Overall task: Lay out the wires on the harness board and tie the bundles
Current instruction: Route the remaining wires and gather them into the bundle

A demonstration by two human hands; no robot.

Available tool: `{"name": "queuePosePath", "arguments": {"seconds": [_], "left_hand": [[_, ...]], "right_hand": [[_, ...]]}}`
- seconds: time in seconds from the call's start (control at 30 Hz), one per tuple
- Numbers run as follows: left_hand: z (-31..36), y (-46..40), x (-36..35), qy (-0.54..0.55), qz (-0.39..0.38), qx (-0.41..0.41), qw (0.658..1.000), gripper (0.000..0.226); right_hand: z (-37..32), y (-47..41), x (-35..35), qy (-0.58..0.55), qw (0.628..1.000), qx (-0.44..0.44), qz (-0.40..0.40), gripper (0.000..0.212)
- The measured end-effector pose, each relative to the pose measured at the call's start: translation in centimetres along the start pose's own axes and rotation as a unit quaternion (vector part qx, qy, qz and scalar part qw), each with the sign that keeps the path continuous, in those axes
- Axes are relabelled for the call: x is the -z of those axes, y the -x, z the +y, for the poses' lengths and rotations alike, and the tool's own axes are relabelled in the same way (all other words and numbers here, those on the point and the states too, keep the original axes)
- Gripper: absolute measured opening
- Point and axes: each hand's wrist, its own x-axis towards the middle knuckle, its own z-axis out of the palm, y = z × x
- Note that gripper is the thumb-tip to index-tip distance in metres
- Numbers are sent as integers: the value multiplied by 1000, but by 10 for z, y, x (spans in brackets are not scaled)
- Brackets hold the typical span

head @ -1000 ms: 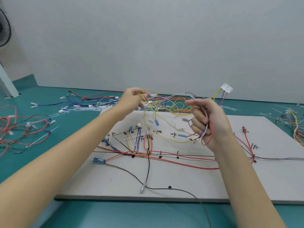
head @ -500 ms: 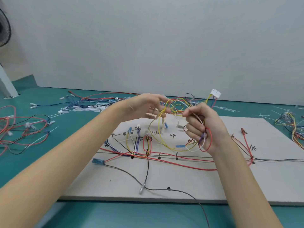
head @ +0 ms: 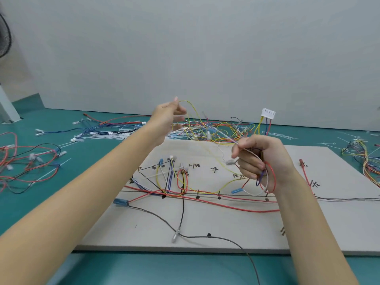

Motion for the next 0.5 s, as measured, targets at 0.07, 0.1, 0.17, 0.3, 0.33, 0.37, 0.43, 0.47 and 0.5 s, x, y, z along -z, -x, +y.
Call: {"name": "queuePosePath", "arguments": {"seconds": [0.07,0.1,0.17,0.3,0.33,0.37,0.43,0.47,0.5], "left_hand": [[1,-5,7,132,35,45,990,42],[0,-7,12,195,48,63,978,43],[-4,-14,20,268,68,89,957,45],[-14,-20,23,253,100,102,957,45],[-15,-20,24,253,102,100,957,44],[-15,-21,25,267,99,100,953,44],[-12,-21,28,303,78,100,945,45],[-10,-21,30,322,71,99,939,47],[-8,-21,31,344,69,95,931,49]], "right_hand": [[-2,1,2,-50,998,37,0,26],[-3,1,3,-85,995,60,4,27],[-4,1,5,-148,984,99,18,29],[-2,1,5,-194,973,121,39,28],[-2,1,6,-198,971,126,43,27],[-2,1,7,-201,970,130,50,26],[-3,2,9,-210,965,140,65,25],[-3,2,10,-215,963,144,71,24],[-3,3,11,-220,961,148,72,24]]}}
